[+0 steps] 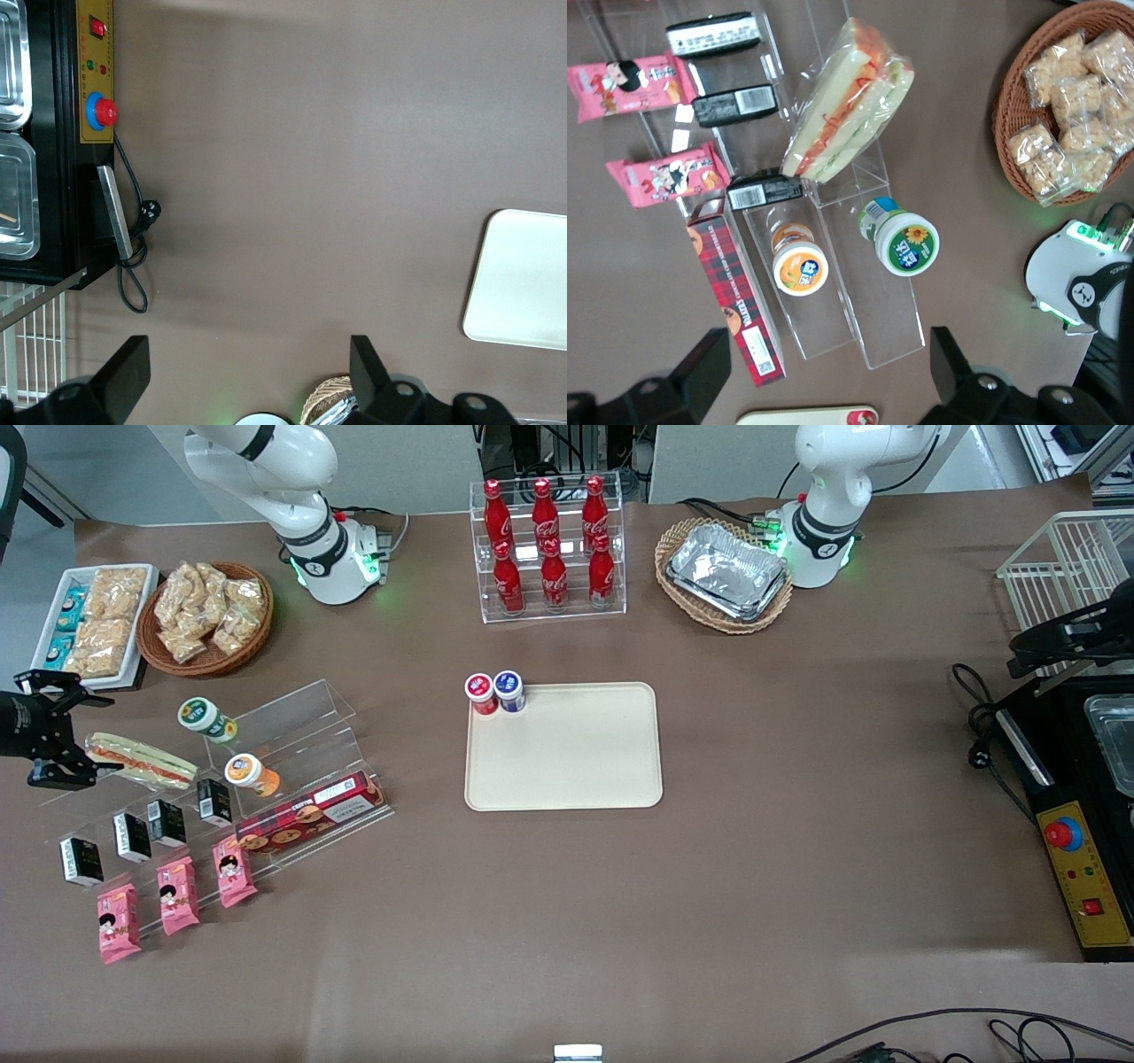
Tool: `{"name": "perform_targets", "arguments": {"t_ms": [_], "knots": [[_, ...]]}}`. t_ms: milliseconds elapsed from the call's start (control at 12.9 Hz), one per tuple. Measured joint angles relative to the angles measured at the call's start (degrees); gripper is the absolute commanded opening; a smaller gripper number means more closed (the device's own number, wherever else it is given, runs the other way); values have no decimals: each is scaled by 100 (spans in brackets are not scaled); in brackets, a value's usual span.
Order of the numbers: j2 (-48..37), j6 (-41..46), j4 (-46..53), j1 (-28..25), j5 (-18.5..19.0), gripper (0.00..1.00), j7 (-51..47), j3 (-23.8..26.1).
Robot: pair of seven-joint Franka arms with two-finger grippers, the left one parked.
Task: Place sandwich on tray
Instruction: 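Lower the open right gripper around the plastic-wrapped sandwich and close, then lift the sandwich off the rack shelf with the right gripper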
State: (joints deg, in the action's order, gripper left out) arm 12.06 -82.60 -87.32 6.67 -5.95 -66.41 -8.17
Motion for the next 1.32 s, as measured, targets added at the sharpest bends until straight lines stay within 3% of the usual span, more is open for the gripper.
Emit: {"name": "perform_targets", "arguments": {"t_ms": [310, 696, 1315], "knots": [[56, -328, -108, 13, 105, 100, -243, -359], [103, -1599, -992, 46, 266, 100, -228, -863], [95, -2221, -1728, 69, 269, 100, -227, -932]]}}
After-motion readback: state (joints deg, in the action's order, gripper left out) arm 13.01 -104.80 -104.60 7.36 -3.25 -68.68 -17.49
